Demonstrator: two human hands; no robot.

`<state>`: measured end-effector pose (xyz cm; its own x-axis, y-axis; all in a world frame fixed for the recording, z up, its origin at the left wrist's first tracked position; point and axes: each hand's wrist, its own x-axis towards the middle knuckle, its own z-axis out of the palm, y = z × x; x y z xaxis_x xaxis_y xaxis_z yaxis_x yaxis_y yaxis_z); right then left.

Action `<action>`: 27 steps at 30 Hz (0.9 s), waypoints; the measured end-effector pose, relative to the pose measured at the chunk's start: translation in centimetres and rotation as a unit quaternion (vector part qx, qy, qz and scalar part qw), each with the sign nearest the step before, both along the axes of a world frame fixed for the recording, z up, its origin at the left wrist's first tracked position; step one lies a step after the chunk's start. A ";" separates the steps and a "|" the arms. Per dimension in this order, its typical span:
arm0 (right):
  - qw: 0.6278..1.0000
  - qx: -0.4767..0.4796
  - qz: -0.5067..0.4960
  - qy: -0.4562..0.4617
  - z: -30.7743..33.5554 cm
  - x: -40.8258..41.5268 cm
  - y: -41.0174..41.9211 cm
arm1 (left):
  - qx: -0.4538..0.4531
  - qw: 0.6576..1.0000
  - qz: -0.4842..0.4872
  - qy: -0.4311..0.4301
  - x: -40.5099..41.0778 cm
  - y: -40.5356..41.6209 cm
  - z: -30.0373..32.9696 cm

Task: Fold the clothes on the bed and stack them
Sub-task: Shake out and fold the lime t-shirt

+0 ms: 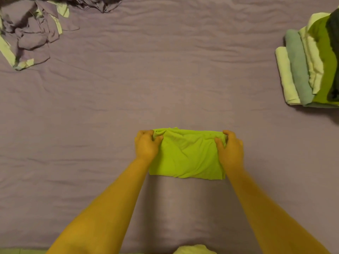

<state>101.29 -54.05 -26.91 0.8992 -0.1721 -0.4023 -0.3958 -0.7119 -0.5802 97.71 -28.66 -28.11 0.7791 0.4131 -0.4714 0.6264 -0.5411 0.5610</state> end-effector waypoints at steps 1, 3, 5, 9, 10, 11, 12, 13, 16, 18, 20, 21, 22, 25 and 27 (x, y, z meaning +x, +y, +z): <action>1.000 -0.018 -0.003 0.000 -0.6 0.2 0.0 | -0.012 1.000 0.020 -0.005 0.1 -0.3 -0.2; 0.999 -0.016 -0.028 0.024 -1.2 -0.3 0.4 | -0.036 0.996 0.085 -0.004 -0.2 -1.0 -0.2; 0.997 0.015 -0.057 0.053 -1.2 -1.9 1.1 | -0.066 0.987 0.143 0.032 -1.0 -1.9 -0.1; 0.992 0.059 -0.101 0.050 -1.1 -4.8 1.9 | -0.086 0.974 0.169 0.121 -1.8 -3.1 0.1; 0.989 0.069 -0.114 0.058 -1.2 -4.7 1.9 | -0.080 0.977 0.157 0.121 -1.8 -3.3 0.0; 0.988 0.068 -0.121 0.067 -1.0 -4.4 1.9 | -0.072 0.982 0.142 0.106 -1.7 -3.5 0.0; 0.988 0.060 -0.118 0.072 -0.9 -4.0 1.8 | -0.058 0.987 0.126 0.084 -1.6 -3.6 0.1; 0.990 0.053 -0.107 0.072 -0.8 -3.6 1.6 | -0.039 0.992 0.109 0.058 -1.4 -3.4 0.3; 0.998 0.024 -0.039 0.044 -0.5 -1.8 0.7 | 0.009 0.998 0.063 -0.002 -0.7 -2.3 0.4; 0.999 -0.020 0.000 0.048 -0.2 -0.9 0.4 | 0.019 0.998 0.055 -0.004 -0.5 -1.5 0.2; 0.998 -0.041 0.006 0.047 -0.3 -0.5 0.6 | 0.015 0.997 0.076 0.003 -0.5 -1.4 -0.1; 0.998 -0.035 -0.006 0.047 -0.2 -0.7 0.8 | 0.015 0.996 0.087 0.016 -0.7 -1.5 -0.2; 0.999 -0.018 -0.023 0.044 -0.3 -1.1 0.9 | 0.017 0.995 0.096 0.035 -1.0 -1.6 -0.2; 0.997 0.027 -0.057 0.037 -0.8 -2.9 1.6 | 0.030 0.990 0.098 0.096 -1.8 -1.9 -0.5; 0.996 0.025 -0.069 0.047 -1.1 -3.4 2.3 | 0.035 0.988 0.100 0.110 -1.8 -1.8 -0.6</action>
<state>97.93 -51.80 -28.00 0.8263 -0.2686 -0.4951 -0.5419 -0.6184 -0.5691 95.95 -30.44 -28.72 0.5610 0.5860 -0.5846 0.8270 -0.4280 0.3646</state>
